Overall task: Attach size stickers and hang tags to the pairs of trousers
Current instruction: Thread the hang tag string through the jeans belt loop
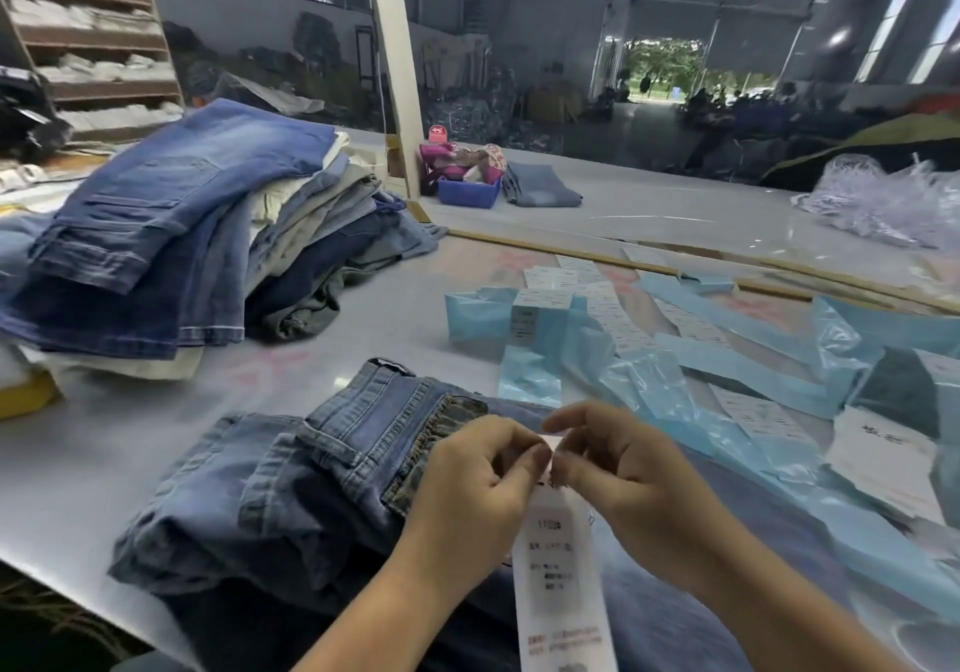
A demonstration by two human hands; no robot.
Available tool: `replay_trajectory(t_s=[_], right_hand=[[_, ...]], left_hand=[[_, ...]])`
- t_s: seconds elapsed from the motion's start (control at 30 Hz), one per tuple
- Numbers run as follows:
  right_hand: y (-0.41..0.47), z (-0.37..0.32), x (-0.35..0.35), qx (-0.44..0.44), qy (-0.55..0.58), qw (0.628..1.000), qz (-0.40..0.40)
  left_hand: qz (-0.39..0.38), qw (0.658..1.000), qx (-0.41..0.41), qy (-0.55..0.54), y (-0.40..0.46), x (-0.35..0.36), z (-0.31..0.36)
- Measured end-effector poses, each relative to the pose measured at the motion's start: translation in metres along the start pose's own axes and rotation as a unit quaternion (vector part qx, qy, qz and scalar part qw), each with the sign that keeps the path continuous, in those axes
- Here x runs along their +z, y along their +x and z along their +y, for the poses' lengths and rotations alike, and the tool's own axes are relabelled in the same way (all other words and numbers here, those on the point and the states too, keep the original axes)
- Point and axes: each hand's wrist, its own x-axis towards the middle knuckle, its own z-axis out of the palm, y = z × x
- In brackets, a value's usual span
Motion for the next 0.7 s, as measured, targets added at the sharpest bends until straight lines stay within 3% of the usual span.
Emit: replay_trajectory(t_s=[0.13, 0.23, 0.3, 0.47, 0.6, 0.7], right_hand=[[-0.003, 0.01, -0.013, -0.015, -0.195, 0.98, 0.029], [0.001, 0.012, -0.022, -0.001, -0.365, 0.927, 0.086], [0.003, 0.012, -0.024, 0.017, -0.416, 0.901, 0.119], [0.012, 0.02, -0.028, 0.065, -0.31, 0.932, 0.176], [0.014, 0.024, -0.025, 0.093, -0.099, 0.958, 0.254], [0.017, 0.024, -0.029, 0.141, 0.104, 0.944, 0.279]], left_hand=[[0.069, 0.996, -0.049, -0.026, 0.003, -0.01, -0.005], [0.062, 0.997, -0.054, -0.009, 0.004, -0.012, -0.006], [0.061, 0.996, -0.03, 0.05, 0.001, -0.007, -0.006], [0.044, 0.993, -0.033, 0.108, -0.003, -0.002, -0.014], [0.0, 0.989, -0.047, 0.144, -0.006, -0.001, -0.017], [-0.01, 0.984, -0.059, 0.167, -0.005, 0.0, -0.017]])
